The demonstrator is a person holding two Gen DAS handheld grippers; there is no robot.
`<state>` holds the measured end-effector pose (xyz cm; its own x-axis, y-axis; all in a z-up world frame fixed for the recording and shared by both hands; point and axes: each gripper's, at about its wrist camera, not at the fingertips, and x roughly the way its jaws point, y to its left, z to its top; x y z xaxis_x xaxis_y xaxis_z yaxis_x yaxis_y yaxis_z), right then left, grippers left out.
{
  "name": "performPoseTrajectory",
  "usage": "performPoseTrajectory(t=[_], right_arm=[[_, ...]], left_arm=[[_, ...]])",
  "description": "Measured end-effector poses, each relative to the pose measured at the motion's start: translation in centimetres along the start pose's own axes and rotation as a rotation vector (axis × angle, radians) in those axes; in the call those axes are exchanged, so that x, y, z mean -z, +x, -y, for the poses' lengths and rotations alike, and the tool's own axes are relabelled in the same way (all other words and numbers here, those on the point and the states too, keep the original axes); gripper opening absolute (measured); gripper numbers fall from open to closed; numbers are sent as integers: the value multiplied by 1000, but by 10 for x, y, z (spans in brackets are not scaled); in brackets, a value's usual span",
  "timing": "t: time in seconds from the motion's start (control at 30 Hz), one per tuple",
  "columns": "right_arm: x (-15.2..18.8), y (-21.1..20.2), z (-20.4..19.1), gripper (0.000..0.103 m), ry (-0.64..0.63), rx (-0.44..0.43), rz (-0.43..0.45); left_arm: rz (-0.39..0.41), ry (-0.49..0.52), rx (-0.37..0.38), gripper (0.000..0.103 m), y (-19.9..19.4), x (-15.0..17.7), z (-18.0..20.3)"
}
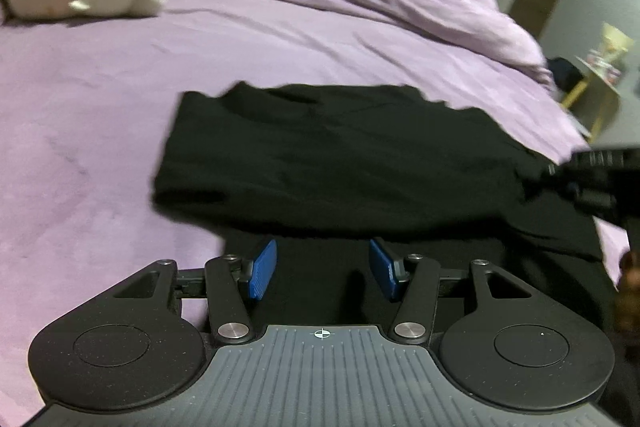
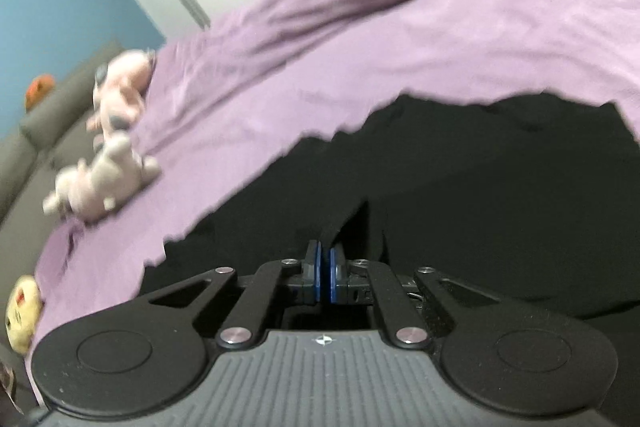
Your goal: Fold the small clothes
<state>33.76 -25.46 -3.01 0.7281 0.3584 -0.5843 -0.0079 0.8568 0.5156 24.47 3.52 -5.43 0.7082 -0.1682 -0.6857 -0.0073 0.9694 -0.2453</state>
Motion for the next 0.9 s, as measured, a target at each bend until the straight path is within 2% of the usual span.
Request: performPoseTrajectory(t=[0.07,0.17,0.3,0.37,0.4,0.5,0.6,0.77,0.9], right_arm=[[-5,-13,13,3,20,29,38],[-7,-30,38,3,37,104,78],[-4,-39,76,4,71,205,75],[1,-36,93,6,114,194,21],[3,-35,98,11,130,183,3],[12,-33,101,22,124,167,-11],[15,-35,100,27,119,145,-1],[23,-54,109,34,209,76,10],[32,-63,119,35,313,2,-17]], left_arm=[[-3,38,27,57,2,4,9],[5,90,15,56,8,8,21],[6,66,10,56,17,5,22],[-4,28,10,56,22,1,18],[-7,13,8,56,24,0,16],[-10,-13,16,56,25,-3,13],[-9,-5,13,56,25,-3,12],[-2,3,18,56,24,-1,11],[-1,6,16,57,25,1,11]])
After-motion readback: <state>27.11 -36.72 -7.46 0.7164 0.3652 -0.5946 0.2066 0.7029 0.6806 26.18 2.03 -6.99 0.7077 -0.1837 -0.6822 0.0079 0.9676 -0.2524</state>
